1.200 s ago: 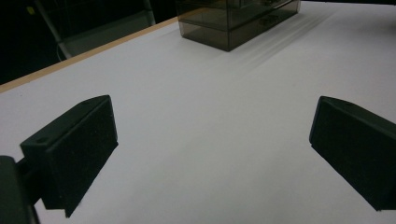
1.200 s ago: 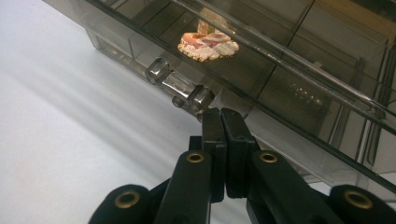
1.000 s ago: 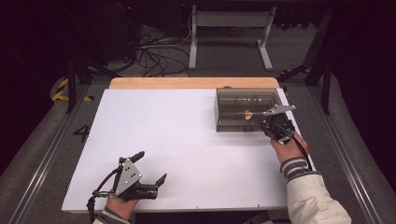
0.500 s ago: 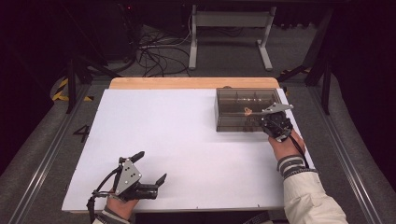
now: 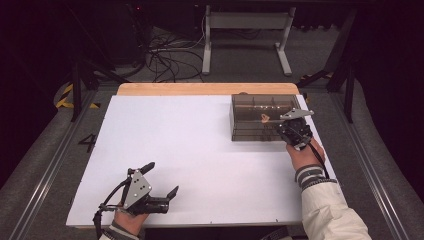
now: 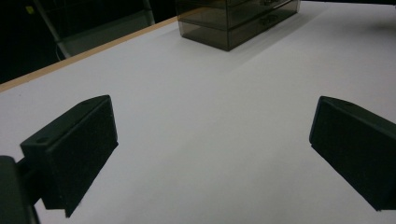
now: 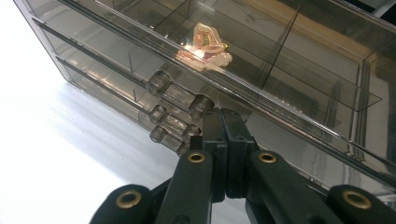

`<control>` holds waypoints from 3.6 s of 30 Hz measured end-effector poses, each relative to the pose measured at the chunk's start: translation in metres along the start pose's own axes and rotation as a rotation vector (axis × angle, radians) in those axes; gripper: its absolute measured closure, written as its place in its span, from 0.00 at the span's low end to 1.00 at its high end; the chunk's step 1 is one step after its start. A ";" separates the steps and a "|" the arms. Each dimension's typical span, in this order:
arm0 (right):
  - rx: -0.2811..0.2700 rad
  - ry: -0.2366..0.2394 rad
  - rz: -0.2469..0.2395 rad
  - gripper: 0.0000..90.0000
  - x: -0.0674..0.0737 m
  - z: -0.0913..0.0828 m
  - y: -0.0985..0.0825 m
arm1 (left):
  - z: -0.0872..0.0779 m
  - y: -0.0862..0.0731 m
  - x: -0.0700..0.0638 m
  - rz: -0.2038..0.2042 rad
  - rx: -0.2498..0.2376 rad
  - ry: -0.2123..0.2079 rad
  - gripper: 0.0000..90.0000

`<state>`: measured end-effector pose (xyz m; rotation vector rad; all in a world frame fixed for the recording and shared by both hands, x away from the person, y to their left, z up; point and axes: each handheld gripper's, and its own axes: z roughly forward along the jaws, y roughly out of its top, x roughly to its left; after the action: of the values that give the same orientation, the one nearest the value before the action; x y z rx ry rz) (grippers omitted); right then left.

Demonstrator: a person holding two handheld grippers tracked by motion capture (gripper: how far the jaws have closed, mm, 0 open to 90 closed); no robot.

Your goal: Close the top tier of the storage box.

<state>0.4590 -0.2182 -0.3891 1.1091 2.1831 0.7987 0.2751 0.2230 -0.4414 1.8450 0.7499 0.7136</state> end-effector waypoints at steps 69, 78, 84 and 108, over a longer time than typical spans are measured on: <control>-0.220 0.487 -0.051 0.05 0.046 -0.064 -0.016 | -0.008 -0.003 0.001 -0.017 0.010 0.035 0.02; -0.245 0.508 -0.096 0.01 0.057 -0.061 -0.029 | -0.007 -0.003 0.001 -0.017 0.011 0.036 0.02; -0.240 0.515 -0.089 0.00 0.061 -0.055 -0.039 | -0.008 -0.003 0.002 -0.015 0.014 0.035 0.02; -0.263 0.552 -0.062 0.00 0.078 -0.036 -0.068 | -0.008 -0.003 0.002 -0.014 0.014 0.036 0.02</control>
<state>0.3601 -0.1948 -0.4298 0.7424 2.4296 1.4508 0.2700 0.2298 -0.4410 1.8416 0.7921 0.7362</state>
